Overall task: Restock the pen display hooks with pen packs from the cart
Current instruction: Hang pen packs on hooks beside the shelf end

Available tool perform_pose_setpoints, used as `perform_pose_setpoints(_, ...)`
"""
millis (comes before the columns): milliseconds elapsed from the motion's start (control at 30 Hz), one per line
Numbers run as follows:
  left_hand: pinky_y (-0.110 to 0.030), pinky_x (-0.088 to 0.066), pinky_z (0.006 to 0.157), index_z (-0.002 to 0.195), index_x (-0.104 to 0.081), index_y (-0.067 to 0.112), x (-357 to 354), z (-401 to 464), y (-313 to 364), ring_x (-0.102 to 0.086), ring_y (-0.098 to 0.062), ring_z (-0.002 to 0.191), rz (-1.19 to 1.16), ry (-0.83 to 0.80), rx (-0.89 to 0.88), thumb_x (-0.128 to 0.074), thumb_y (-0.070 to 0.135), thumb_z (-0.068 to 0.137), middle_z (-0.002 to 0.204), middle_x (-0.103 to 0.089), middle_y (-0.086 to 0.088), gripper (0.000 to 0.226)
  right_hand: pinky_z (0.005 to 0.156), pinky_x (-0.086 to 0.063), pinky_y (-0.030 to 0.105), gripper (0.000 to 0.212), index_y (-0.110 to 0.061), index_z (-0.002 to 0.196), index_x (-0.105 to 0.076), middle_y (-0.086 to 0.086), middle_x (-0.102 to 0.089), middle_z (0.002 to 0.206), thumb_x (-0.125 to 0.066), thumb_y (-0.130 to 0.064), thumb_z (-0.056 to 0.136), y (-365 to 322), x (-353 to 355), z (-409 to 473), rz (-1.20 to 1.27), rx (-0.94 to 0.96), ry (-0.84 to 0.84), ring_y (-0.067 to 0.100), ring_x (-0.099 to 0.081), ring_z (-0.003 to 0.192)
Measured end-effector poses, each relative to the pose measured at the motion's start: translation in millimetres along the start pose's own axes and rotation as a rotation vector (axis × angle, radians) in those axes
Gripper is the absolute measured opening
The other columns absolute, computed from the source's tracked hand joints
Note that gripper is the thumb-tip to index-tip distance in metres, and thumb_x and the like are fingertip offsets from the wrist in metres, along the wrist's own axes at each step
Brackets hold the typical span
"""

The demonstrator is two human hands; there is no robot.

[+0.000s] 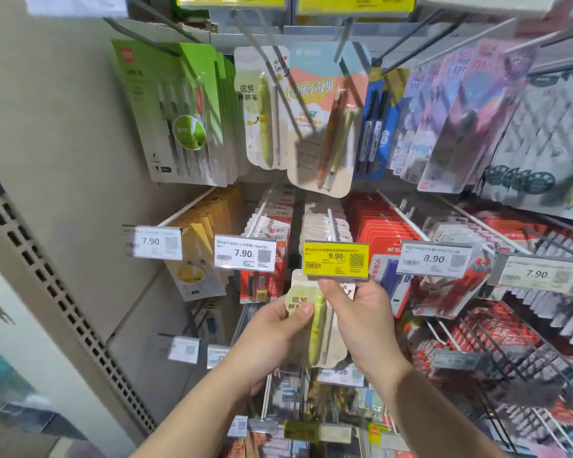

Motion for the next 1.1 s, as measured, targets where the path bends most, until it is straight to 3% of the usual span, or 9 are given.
perform_pose_setpoints(133, -0.029, -0.058, 0.068, 0.125, -0.069, 0.017, -1, 10, 5, -0.077, -0.021, 0.090, -0.006, 0.012, -0.022, -0.055, 0.021, 0.106, 0.110, -0.079, -0.007, 0.025, 0.076, -0.051, 0.011, 0.023, -0.017, 0.102, -0.073, -0.012, -0.079, 0.094, -0.068, 0.003, 0.093, -8, 5, 4, -0.017, 0.076, 0.079, 0.002, -0.073, 0.090)
perform_pose_setpoints(233, -0.031, -0.058, 0.066, 0.120, -0.070, 0.016, -1, 18, 9, -0.075, -0.017, 0.080, -0.015, 0.037, -0.037, -0.055, 0.019, 0.106, 0.102, -0.079, -0.005, 0.022, 0.073, -0.049, 0.009, 0.025, -0.016, 0.103, -0.069, -0.015, -0.077, 0.090, -0.069, 0.006, 0.091, -12, 3, 11, -0.007, 0.095, 0.089, -0.001, -0.072, 0.085)
perform_pose_setpoints(367, -0.038, -0.060, 0.076, 0.122, -0.071, 0.014, 0, 28, 8, -0.077, -0.025, 0.091, -0.025, 0.046, -0.022, -0.055, 0.021, 0.106, 0.108, -0.079, -0.011, 0.023, 0.069, -0.048, 0.009, 0.026, -0.020, 0.096, -0.066, -0.015, -0.075, 0.084, -0.072, 0.004, 0.090, -18, 0, 20, 0.002, 0.106, 0.052, -0.003, -0.069, 0.079)
perform_pose_setpoints(467, -0.043, -0.059, 0.087, 0.124, -0.070, 0.016, -1, 33, 8, -0.075, -0.029, 0.102, -0.021, 0.033, -0.022, -0.055, 0.020, 0.106, 0.113, -0.078, -0.009, 0.024, 0.069, -0.048, 0.013, 0.035, -0.028, 0.089, -0.064, -0.011, -0.072, 0.080, -0.071, 0.007, 0.088, -18, 5, 25, -0.003, 0.111, 0.068, 0.001, -0.065, 0.075)
perform_pose_setpoints(567, -0.030, -0.056, 0.069, 0.123, -0.071, 0.016, -2, 37, 6, -0.076, -0.021, 0.083, -0.033, 0.045, -0.007, -0.054, 0.019, 0.107, 0.100, -0.080, -0.007, 0.024, 0.073, -0.049, 0.017, 0.048, -0.042, 0.085, -0.064, -0.008, -0.071, 0.083, -0.068, 0.006, 0.090, -9, 6, 30, -0.019, 0.082, 0.054, 0.006, -0.064, 0.079)
perform_pose_setpoints(667, -0.021, -0.050, 0.055, 0.118, -0.073, 0.009, 1, 38, 0, -0.071, -0.013, 0.061, -0.057, 0.089, 0.047, -0.055, 0.021, 0.106, 0.080, -0.078, -0.005, 0.025, 0.079, -0.053, 0.025, 0.037, -0.043, 0.090, -0.066, -0.005, -0.074, 0.093, -0.065, -0.006, 0.089, 0, 8, 32, 0.009, 0.039, 0.051, 0.011, -0.068, 0.089)
perform_pose_setpoints(833, -0.015, -0.050, 0.064, 0.118, -0.073, 0.023, 8, 48, 3, -0.073, -0.002, 0.080, 0.028, 0.209, 0.025, -0.064, 0.029, 0.102, 0.100, -0.080, 0.009, 0.020, 0.073, -0.052, 0.017, 0.028, -0.030, 0.099, -0.069, -0.014, -0.076, 0.094, -0.067, -0.002, 0.095, 8, 11, 37, -0.029, -0.008, 0.060, 0.000, -0.070, 0.086)
perform_pose_setpoints(967, -0.022, -0.046, 0.059, 0.112, -0.074, 0.029, 22, 51, 10, -0.065, -0.010, 0.067, 0.211, 0.338, -0.001, -0.070, 0.043, 0.094, 0.086, -0.078, 0.007, 0.023, 0.084, -0.059, 0.044, 0.034, -0.046, 0.100, -0.068, -0.010, -0.075, 0.098, -0.072, -0.015, 0.086, 10, 11, 44, -0.099, 0.003, 0.089, 0.011, -0.071, 0.093)
perform_pose_setpoints(1100, -0.026, -0.045, 0.058, 0.107, -0.073, 0.029, 27, 52, 9, -0.063, -0.018, 0.071, 0.245, 0.368, -0.020, -0.068, 0.040, 0.095, 0.092, -0.079, 0.000, 0.017, 0.085, -0.059, 0.044, 0.030, -0.049, 0.103, -0.065, -0.011, -0.073, 0.102, -0.072, -0.035, 0.078, 12, 9, 51, -0.108, -0.001, 0.084, 0.012, -0.071, 0.097)
Point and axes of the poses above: each hand's wrist, its own z-axis towards the middle knuckle, its own x-axis out of the back of the hand, y = z × x, the point moved 9 cm from there along z, towards the middle knuckle
